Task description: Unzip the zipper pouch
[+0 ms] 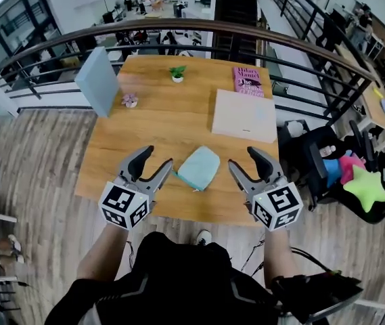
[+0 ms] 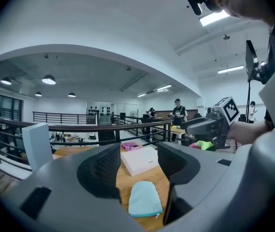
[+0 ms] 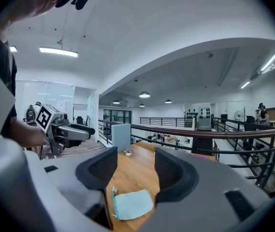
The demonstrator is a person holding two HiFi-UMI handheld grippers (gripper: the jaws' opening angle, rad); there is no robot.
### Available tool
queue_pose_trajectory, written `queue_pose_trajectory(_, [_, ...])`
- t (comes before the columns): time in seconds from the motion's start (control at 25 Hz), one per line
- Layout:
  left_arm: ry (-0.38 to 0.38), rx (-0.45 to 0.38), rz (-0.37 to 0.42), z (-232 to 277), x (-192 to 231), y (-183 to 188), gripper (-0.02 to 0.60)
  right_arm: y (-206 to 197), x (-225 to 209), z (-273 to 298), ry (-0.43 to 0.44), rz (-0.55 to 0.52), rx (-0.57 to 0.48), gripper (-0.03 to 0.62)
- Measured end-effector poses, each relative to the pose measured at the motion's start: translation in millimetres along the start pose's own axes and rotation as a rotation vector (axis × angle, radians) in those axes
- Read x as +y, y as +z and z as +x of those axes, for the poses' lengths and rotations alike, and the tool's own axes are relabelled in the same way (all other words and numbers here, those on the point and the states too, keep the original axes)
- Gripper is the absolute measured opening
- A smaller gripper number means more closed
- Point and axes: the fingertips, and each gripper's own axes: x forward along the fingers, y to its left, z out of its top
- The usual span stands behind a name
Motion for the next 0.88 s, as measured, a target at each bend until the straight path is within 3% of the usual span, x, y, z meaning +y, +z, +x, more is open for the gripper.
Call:
queue_pose_trajectory(0.36, [0.068, 0.103, -0.041, 14.3, 17.3, -54.3, 0.256, -41.0, -11.2, 42.9, 0.089, 0.006, 0.067, 0.247])
queue_pose_trajectory(0.88, [0.025, 0.281, -0.12, 23.8, 8.6, -171.2, 0.256, -166.6, 7.2, 92.4, 0.224, 0.061, 0.248, 0.244])
